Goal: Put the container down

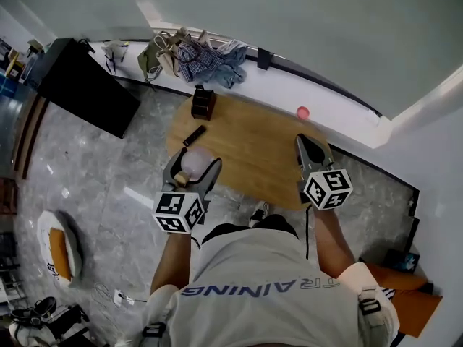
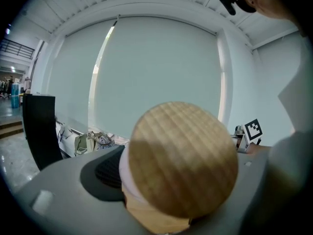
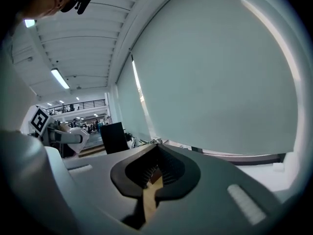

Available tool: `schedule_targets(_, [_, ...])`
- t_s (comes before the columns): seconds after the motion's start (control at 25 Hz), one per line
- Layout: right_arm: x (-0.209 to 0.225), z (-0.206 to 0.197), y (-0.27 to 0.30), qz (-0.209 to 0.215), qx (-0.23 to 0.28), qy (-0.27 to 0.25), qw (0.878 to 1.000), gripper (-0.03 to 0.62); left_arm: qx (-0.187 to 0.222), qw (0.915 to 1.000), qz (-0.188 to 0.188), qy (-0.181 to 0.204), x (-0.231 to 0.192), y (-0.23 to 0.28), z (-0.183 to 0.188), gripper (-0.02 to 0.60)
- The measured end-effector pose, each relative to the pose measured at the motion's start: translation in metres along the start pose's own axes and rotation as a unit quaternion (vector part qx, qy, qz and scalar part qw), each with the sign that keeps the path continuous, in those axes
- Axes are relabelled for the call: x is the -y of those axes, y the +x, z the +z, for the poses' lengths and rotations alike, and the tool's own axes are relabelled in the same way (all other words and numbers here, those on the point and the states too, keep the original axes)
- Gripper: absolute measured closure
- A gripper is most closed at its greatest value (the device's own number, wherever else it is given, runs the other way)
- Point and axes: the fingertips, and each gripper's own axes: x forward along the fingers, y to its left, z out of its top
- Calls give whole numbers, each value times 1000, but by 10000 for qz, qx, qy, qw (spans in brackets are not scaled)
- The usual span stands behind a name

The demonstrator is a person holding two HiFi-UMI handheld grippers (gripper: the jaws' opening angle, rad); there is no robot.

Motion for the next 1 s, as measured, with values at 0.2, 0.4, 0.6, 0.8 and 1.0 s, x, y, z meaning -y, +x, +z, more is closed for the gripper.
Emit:
schedule_targets(0.2, [37, -4, 14, -190, -59, 157, 9997, 577, -181, 9996, -193, 40, 10, 49, 7, 175])
schedule_targets(0.4, [64, -16, 12, -565, -162, 284, 9979, 578, -369, 9975, -576, 190, 19, 90, 9, 175])
schedule_targets(0.6, [75, -17, 12, -1065, -168, 348, 9936, 578, -575, 9917, -1124, 259, 20, 126, 5, 175])
schedule_targets(0.8, [64, -20, 19, -1442, -229, 396, 9885, 577, -679, 9852, -1532, 373, 6, 147, 9, 175])
schedule_targets(1.0, [52, -25, 40, -1686, -248, 520, 9840, 577, -837, 9811, -1668, 506, -25, 161, 1, 175])
